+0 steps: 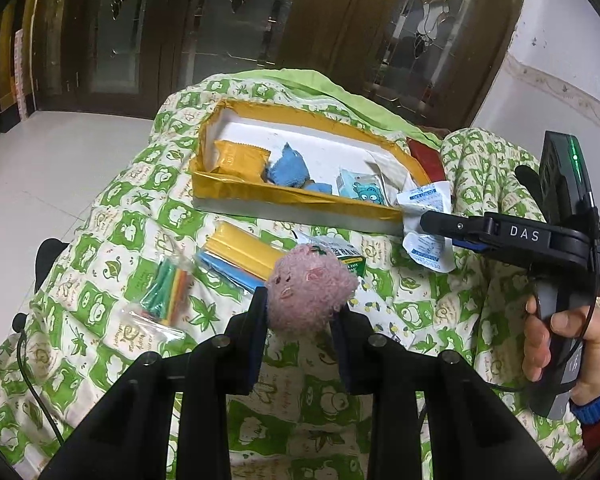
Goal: Organize soft objects
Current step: 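Lift the pink ball and desiccant packet and carry both toward the tray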
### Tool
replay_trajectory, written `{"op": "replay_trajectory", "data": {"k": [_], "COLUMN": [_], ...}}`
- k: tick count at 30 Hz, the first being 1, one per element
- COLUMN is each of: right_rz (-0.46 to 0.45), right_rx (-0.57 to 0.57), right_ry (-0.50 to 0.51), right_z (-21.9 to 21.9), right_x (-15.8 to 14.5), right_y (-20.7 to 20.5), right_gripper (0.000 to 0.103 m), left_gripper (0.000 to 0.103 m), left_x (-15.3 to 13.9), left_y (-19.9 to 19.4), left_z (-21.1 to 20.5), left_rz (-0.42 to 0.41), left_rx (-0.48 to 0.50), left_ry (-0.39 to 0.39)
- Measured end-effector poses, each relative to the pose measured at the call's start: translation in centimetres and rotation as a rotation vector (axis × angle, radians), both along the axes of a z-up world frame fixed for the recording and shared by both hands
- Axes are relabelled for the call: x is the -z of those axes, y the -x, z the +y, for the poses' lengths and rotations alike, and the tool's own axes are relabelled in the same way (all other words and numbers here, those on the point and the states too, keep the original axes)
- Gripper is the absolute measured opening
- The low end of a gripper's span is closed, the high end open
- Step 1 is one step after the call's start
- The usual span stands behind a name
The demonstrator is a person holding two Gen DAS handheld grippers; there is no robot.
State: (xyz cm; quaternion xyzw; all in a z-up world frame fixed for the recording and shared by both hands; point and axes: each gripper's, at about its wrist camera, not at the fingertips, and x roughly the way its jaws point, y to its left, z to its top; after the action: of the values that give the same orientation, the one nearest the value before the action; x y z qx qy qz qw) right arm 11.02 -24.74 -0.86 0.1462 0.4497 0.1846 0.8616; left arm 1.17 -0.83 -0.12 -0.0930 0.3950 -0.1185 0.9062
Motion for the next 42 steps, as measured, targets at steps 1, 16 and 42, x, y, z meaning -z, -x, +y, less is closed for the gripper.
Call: {"op": "replay_trajectory", "data": {"k": [1,16,42], "right_rz": [-0.002,-0.003,-0.002], "right_rx": [0.0,0.005,0.005], "right_ry": [-0.001,-0.006,-0.037], "right_z": [-0.06,-0.24,-0.42], "right_x": [-0.06,-0.18,-0.5], "right_y": [0.05,0.21,0.15], "right_gripper": [0.039,0.039,0.039], "left_gripper": [0.029,0.029,0.029], "left_x": [-0.06,-0.16,0.24], "left_y": [0.03,0.05,-0.37], "left_z": [0.02,0.07,-0.09], "left_rz": [-0.001,-0.005,0.019], "left_rx": [0.0,0.0,0.001], "left_ry": [0.001,0.0,-0.011]}}
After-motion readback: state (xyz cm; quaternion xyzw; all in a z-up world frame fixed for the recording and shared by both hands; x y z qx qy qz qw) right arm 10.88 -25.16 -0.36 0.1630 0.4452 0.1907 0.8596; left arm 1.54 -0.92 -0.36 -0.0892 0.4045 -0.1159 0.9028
